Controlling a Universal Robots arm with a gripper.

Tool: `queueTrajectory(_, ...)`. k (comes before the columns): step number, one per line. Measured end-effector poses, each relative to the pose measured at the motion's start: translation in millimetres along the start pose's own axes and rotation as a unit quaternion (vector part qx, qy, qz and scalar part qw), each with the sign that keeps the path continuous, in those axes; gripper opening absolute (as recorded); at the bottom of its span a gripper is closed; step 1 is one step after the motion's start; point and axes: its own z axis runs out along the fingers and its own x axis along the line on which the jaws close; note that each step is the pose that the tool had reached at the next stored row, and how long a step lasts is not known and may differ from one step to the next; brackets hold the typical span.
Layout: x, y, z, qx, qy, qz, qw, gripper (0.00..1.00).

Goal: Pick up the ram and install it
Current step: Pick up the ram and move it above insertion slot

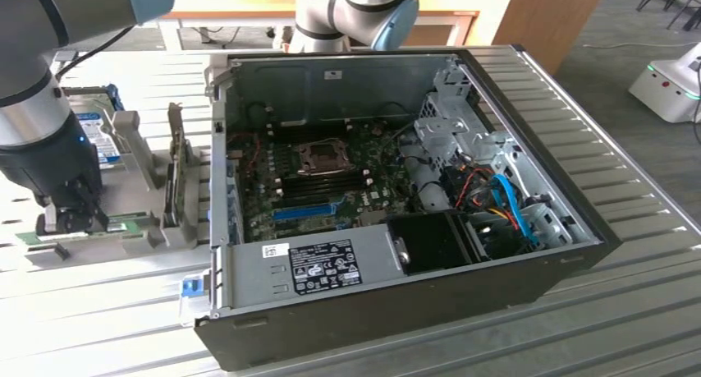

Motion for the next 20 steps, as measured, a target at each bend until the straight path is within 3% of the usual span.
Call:
queueTrajectory(11,-0.1,0.2,-5.1,-0.0001,0.0001,0.000,1.0000,0.12)
queueTrajectory(20,-0.4,0.6,-22.2,0.0000,0.0000,0.000,1.0000,0.12)
